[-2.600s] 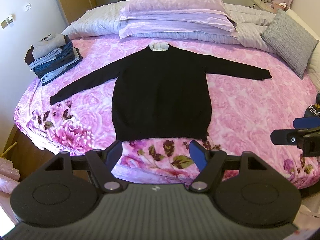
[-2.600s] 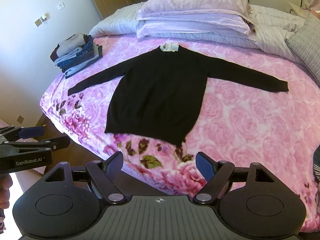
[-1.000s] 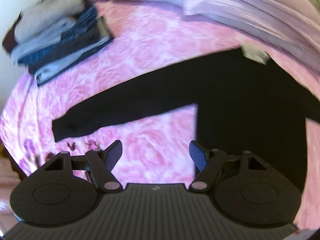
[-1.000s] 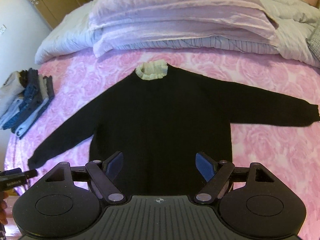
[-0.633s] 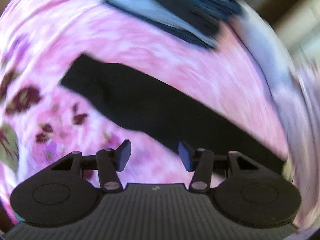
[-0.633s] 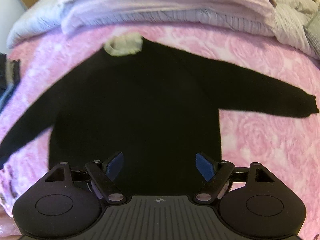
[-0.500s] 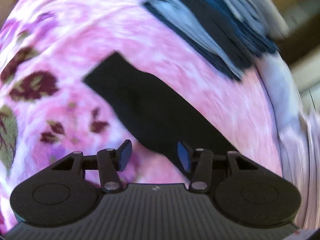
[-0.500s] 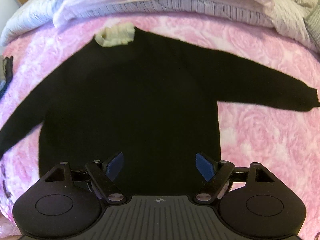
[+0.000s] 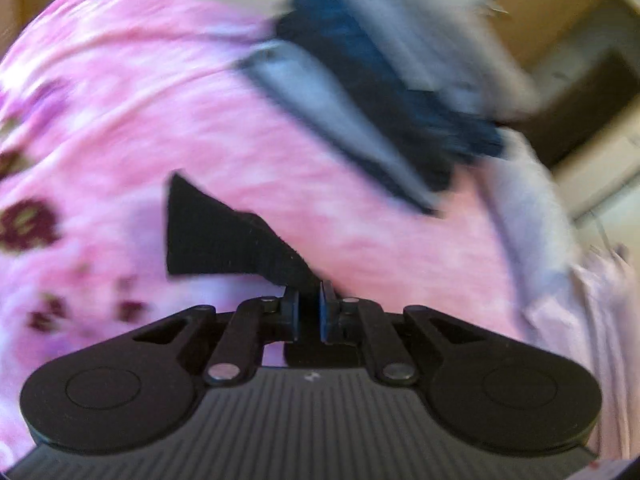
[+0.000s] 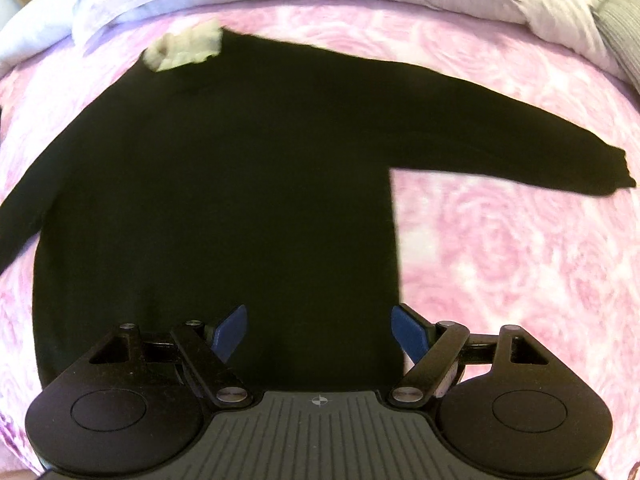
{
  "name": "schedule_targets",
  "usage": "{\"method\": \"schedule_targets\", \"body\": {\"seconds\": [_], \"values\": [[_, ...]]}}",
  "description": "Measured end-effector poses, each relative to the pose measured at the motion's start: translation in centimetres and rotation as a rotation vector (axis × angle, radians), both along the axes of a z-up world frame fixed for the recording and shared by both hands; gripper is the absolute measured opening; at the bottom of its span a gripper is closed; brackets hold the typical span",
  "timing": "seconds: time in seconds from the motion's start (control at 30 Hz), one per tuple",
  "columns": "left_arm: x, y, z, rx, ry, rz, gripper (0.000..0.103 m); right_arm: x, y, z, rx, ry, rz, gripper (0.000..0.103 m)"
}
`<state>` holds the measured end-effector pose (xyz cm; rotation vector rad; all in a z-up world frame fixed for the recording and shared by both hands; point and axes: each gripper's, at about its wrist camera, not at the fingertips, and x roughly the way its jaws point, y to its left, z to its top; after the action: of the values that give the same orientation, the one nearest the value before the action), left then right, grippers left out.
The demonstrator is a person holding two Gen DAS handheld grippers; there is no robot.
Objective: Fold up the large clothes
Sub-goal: 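Grasp a sleeve cuff with the left gripper and fold it across the sweater body, then grasp the other sleeve with the right gripper and fold it across the body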
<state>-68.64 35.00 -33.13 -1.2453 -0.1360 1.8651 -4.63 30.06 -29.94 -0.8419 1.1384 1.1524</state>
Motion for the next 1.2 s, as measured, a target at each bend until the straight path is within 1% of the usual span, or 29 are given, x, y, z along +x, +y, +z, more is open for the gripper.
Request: {"method": "schedule_targets", "body": {"seconds": [0.07,0.13,0.17,0.2,0.27,0.3,0.33,0.37,0.4,0.43,0.47,0.53,0.57,0.6,0.67,0.73,0.77,0.87,0.9,0.93,0.97,1.03,1.1,1.13,1.2], "values": [[4.6,1.5,3.3,0.065,0.055,-0.136,0.006,1.7,-0.4,0.1,0.016,0.002,-0.027,0.077],[10.7,2.6,6.5,0.140,0.126,-0.302,0.006,3.6,-0.9,0.2,0.028,0.006,-0.059,0.077],[13.7,2.8,7.8,0.178,0.144,-0.381,0.006,4.3,-1.1,0.3,0.033,0.010,-0.073,0.077],[17.4,3.0,9.2,0.221,0.159,-0.485,0.006,5.2,-1.4,0.4,0.040,0.015,-0.088,0.077],[24.8,2.9,11.0,0.315,0.164,-0.682,0.006,6.8,-1.9,0.6,0.052,0.025,-0.121,0.077],[28.0,2.8,11.4,0.353,0.155,-0.769,0.006,7.5,-2.1,0.7,0.058,0.028,-0.132,0.077],[31.4,2.6,11.6,0.385,0.142,-0.872,0.010,8.1,-2.4,0.9,0.063,0.029,-0.142,0.077],[35.1,2.4,11.2,0.399,0.133,-0.965,0.016,8.7,-2.6,1.0,0.067,0.026,-0.151,0.077],[37.4,2.2,10.6,0.391,0.124,-1.009,0.017,9.2,-2.8,1.0,0.069,0.025,-0.157,0.077],[39.6,2.1,9.3,0.351,0.128,-1.050,0.018,9.7,-3.0,0.9,0.068,0.023,-0.162,0.077],[40.7,2.0,7.9,0.302,0.141,-1.066,0.018,9.9,-3.4,0.9,0.065,0.022,-0.167,0.077],[41.3,1.7,4.8,0.181,0.178,-1.062,0.018,10.9,-3.4,0.5,0.062,0.024,-0.173,0.077],[40.7,1.6,3.0,0.108,0.201,-1.042,0.018,11.3,-3.5,0.3,0.061,0.028,-0.174,0.077],[40.0,1.5,1.7,0.055,0.227,-1.023,0.017,11.5,-3.6,0.0,0.059,0.033,-0.175,0.077],[37.7,1.6,-0.6,-0.063,0.305,-0.972,0.019,11.8,-3.6,-0.6,0.059,0.050,-0.187,0.077],[35.5,2.0,-1.6,-0.120,0.388,-0.941,0.020,12.0,-3.4,-1.3,0.083,0.104,-0.210,0.077],[34.6,2.2,-2.0,-0.146,0.434,-0.932,0.022,11.9,-3.1,-1.7,0.108,0.149,-0.223,0.077],[32.3,2.8,-2.8,-0.182,0.531,-0.917,0.024,11.3,-1.6,-2.9,0.197,0.303,-0.258,0.076],[31.7,3.2,-3.0,-0.185,0.543,-0.908,0.024,11.0,-0.9,-3.5,0.235,0.349,-0.267,0.076],[30.9,3.7,-3.3,-0.187,0.538,-0.900,0.025,10.9,-0.3,-3.9,0.263,0.370,-0.277,0.072],[30.1,4.3,-3.5,-0.189,0.522,-0.886,0.025,10.6,0.5,-4.3,0.290,0.373,-0.286,0.065],[28.9,5.0,-3.7,-0.179,0.494,-0.871,0.025,10.2,2.1,-5.2,0.330,0.353,-0.282,0.060],[28.4,5.3,-3.8,-0.180,0.482,-0.872,0.026,10.0,3.4,-6.2,0.329,0.319,-0.289,0.057],[28.1,5.5,-4.1,-0.182,0.479,-0.872,0.026,10.0,3.8,-6.7,0.328,0.304,-0.298,0.052],[28.0,5.5,-4.7,-0.194,0.466,-0.871,0.026,9.8,4.5,-8.0,0.321,0.290,-0.299,0.028]]}}
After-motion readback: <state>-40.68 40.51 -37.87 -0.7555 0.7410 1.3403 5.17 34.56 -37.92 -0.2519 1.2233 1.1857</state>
